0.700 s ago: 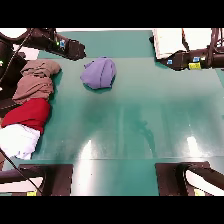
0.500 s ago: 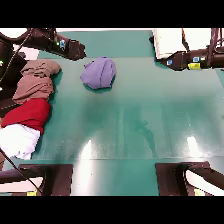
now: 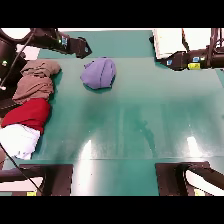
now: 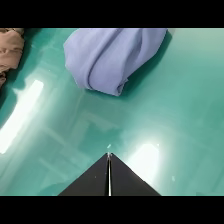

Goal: Fold the shirts.

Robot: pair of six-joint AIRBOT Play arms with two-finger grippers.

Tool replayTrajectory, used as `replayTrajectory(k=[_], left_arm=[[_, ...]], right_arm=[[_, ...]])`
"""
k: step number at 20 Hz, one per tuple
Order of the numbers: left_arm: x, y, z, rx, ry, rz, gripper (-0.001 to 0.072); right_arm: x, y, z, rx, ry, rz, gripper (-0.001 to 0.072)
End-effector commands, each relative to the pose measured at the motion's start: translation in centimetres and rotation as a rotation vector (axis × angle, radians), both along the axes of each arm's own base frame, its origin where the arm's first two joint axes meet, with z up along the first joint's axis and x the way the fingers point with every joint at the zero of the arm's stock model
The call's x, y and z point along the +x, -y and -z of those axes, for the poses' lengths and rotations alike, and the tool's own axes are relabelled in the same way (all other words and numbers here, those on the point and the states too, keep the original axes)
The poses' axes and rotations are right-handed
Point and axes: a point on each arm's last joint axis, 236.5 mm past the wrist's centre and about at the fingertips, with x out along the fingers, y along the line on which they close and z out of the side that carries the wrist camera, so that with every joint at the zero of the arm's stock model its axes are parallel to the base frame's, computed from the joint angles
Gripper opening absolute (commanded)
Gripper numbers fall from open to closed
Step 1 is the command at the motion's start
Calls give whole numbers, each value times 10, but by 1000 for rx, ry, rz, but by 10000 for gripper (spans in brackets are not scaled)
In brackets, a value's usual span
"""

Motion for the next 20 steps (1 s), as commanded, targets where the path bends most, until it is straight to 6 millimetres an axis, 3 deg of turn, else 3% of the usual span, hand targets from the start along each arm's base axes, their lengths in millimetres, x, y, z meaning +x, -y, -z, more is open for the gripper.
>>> replayTrajectory(k=[1,7,10,14,15,16,17,18,20], left_arm=[[35,1,38,29,-2,-36,609],[87,18,204,92,-210,-60,609],[100,26,245,83,-223,-76,609],[111,30,248,61,-188,-93,606],[110,30,246,64,-193,-88,479],[107,29,243,69,-206,-79,176],[106,30,235,75,-210,-67,32],[107,30,222,82,-200,-55,25],[110,27,176,124,-147,-23,24]], right_arm=[[6,-3,-6,12,30,13,18],[8,-4,-7,15,39,18,18],[8,-4,-7,15,39,18,18],[8,-4,-7,15,39,18,18],[8,-4,-8,15,40,18,18],[8,-4,-8,16,40,18,18],[7,-4,-8,16,40,18,18],[6,-4,-10,15,45,18,18],[4,-4,-19,20,70,23,18]])
